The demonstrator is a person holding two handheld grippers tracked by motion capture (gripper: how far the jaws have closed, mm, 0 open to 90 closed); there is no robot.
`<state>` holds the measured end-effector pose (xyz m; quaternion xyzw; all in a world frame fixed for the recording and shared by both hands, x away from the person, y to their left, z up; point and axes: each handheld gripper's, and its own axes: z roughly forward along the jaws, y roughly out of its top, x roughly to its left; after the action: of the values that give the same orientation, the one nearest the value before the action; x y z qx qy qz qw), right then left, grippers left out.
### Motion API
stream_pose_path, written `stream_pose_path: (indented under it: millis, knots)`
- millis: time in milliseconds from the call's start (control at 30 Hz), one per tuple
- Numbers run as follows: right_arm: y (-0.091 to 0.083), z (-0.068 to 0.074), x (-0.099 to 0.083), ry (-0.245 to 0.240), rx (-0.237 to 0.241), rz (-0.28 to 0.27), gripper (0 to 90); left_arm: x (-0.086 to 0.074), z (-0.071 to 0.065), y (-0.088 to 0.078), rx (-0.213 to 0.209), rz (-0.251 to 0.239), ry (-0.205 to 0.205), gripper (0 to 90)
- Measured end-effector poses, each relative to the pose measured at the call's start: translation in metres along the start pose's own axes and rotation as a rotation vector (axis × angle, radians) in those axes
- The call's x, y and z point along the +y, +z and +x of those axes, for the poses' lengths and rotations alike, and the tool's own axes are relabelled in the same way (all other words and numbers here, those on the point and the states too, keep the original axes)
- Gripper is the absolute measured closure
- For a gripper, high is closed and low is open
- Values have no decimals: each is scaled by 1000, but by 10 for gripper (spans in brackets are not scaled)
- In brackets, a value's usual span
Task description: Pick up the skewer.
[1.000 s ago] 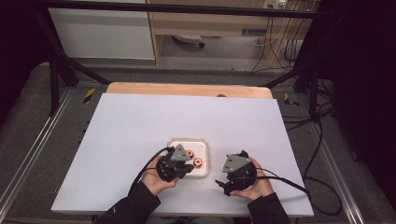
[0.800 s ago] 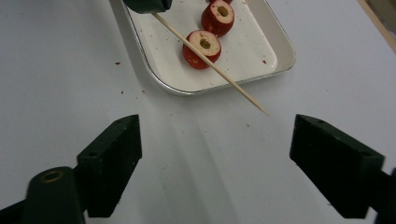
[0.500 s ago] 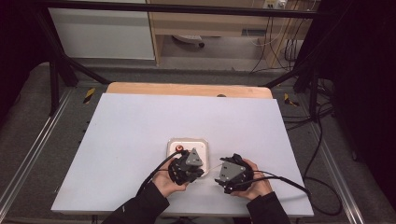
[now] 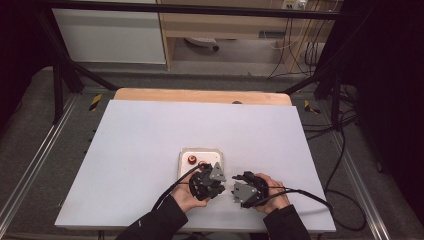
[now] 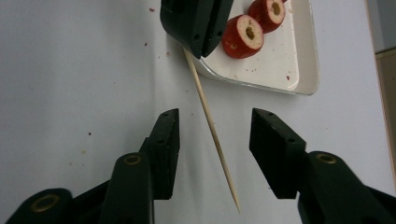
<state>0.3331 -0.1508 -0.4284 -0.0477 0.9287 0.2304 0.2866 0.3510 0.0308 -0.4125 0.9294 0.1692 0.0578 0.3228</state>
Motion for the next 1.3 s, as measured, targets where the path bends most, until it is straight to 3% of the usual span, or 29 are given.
stream_pose_path:
  millis: [133,567,833,1133,1300]
  knots:
    - [2,3,0,-84,0,18,643,2,-2,4,-3,4,3,881]
    - [5,7,0,-188,22,44,812,2,-3,6,-1,22,30,882]
    - [4,8,-1,-253,21,55,874,2,-4,7,-9,25,32,882]
    - [2,9,1,-289,17,64,887,2,-3,7,-19,21,26,874]
    - [0,7,6,-333,1,69,886,-1,4,1,-26,59,-10,771]
